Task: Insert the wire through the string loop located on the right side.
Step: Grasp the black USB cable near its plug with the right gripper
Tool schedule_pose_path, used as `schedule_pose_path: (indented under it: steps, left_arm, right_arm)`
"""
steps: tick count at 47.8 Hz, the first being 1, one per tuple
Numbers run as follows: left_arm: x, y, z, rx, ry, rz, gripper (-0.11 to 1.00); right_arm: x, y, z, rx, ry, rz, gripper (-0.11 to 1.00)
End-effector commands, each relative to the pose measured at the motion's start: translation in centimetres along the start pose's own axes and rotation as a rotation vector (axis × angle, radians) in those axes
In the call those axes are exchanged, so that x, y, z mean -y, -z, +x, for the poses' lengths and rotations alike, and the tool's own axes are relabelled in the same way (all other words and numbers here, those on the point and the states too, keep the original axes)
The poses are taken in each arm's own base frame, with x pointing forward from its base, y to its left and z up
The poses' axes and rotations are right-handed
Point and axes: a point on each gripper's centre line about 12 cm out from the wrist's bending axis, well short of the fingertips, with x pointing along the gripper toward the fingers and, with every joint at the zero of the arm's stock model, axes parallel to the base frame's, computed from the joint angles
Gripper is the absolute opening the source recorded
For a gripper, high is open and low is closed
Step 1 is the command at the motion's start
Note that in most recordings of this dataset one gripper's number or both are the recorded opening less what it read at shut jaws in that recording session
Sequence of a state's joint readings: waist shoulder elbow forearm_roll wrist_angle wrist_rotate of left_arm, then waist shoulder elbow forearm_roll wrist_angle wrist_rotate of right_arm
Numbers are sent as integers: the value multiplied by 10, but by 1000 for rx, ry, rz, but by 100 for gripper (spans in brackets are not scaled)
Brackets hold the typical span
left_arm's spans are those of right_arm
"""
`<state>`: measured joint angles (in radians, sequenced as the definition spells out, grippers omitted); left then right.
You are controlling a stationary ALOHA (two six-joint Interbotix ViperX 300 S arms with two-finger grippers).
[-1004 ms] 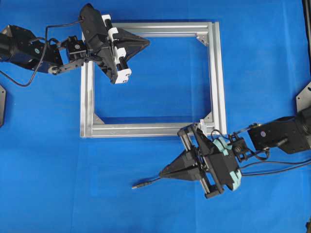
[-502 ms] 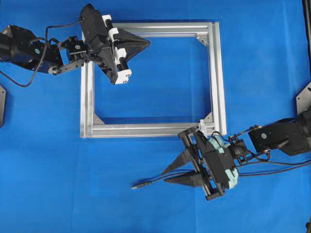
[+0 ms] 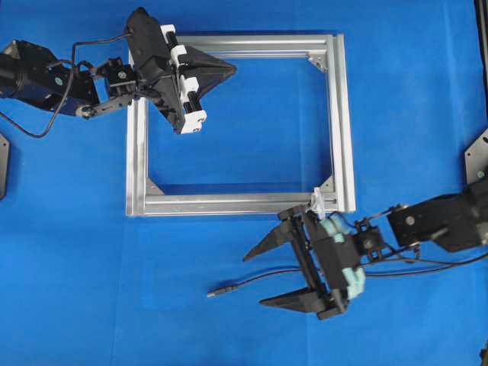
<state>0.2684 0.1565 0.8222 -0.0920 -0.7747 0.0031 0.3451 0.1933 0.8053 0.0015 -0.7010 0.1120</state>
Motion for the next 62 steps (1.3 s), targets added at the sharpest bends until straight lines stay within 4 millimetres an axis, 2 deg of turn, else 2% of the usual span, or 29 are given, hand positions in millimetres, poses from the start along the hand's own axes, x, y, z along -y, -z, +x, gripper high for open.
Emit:
schedule_pose_path:
  steps: [1, 14, 29, 34, 38, 46, 50, 53, 62]
  left_arm:
    - [2, -16, -1, 49, 8, 2, 0]
    - [3, -16, -1, 49, 9, 2, 0]
    - [4, -16, -1, 47, 11, 2, 0]
    - [4, -16, -1, 47, 11, 2, 0]
    - [4, -16, -1, 47, 12, 2, 0]
    - [4, -15, -1, 46, 12, 3, 0]
    - [4, -15, -1, 46, 12, 3, 0]
    - [4, -15, -1, 46, 12, 3, 0]
    - [4, -15, -1, 44, 12, 3, 0]
  right_arm:
    - [-2, -3, 7, 12, 7, 18, 77]
    - [7, 34, 30, -70, 65, 70, 76]
    - [9, 37, 33, -77, 72, 74, 75]
    - [8, 37, 33, -77, 70, 74, 71]
    - [8, 38, 33, -79, 69, 71, 58]
    - [8, 37, 33, -79, 66, 63, 16]
    - [8, 37, 33, -79, 65, 62, 2]
    - [8, 37, 33, -79, 65, 62, -3]
    - [8, 37, 33, -79, 64, 61, -3]
